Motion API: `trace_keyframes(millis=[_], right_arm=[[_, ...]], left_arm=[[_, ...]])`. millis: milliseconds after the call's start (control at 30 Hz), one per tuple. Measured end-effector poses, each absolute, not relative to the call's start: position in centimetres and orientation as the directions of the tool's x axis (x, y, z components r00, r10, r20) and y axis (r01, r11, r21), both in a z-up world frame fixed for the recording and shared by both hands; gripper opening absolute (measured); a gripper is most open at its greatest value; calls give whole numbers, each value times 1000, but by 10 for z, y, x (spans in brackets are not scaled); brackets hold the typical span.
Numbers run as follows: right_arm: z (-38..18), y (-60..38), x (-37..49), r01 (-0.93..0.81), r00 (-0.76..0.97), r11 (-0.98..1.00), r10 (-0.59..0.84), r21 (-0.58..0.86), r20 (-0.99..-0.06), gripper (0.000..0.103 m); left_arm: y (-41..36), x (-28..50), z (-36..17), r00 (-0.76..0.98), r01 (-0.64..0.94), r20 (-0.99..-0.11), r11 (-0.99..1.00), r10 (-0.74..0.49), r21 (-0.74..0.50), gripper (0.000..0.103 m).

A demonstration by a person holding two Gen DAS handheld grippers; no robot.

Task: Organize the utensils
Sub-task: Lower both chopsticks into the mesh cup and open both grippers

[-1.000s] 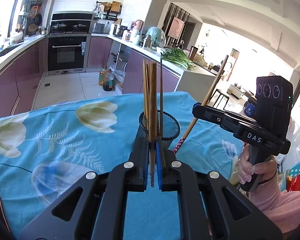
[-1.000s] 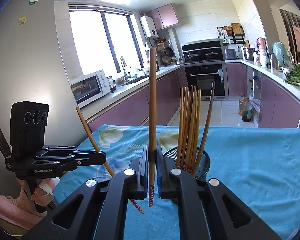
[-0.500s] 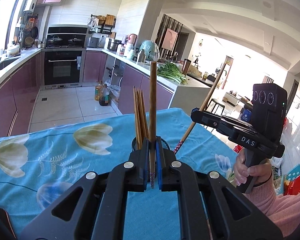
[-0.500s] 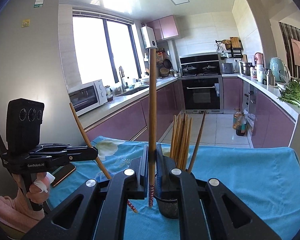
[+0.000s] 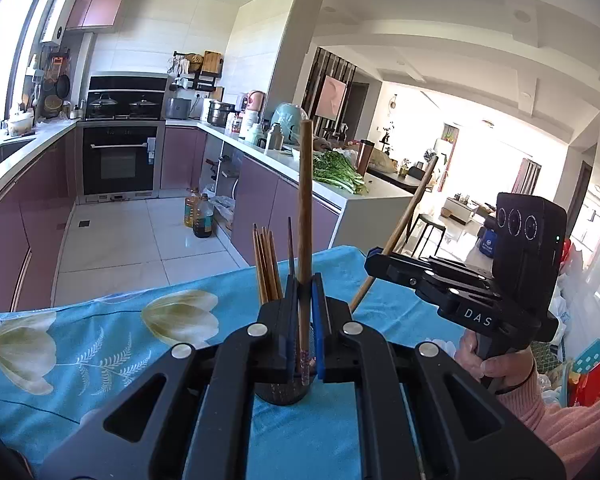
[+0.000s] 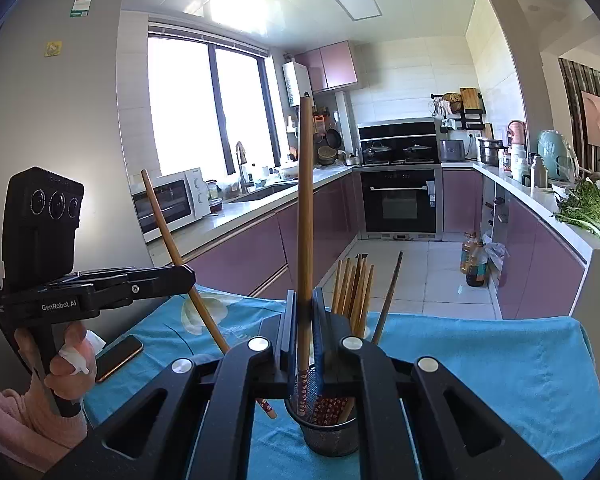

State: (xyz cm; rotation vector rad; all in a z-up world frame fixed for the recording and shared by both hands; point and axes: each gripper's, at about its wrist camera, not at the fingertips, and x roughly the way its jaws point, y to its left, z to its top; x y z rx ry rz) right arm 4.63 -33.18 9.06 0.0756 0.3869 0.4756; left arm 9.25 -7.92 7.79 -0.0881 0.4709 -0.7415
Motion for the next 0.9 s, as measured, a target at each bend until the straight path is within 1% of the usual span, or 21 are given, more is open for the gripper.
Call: trace_keyframes(millis=[267,900], right_arm=[[88,-326,51,-419,823,896,444,147,-355,6],[74,-323,63,-405,801,902,430,151,-416,6]], left_arm=[[-91,96,79,641,625,-389,744,-662,-237,7],[-121,109,62,632,604,-480,775,-608,-187,7]])
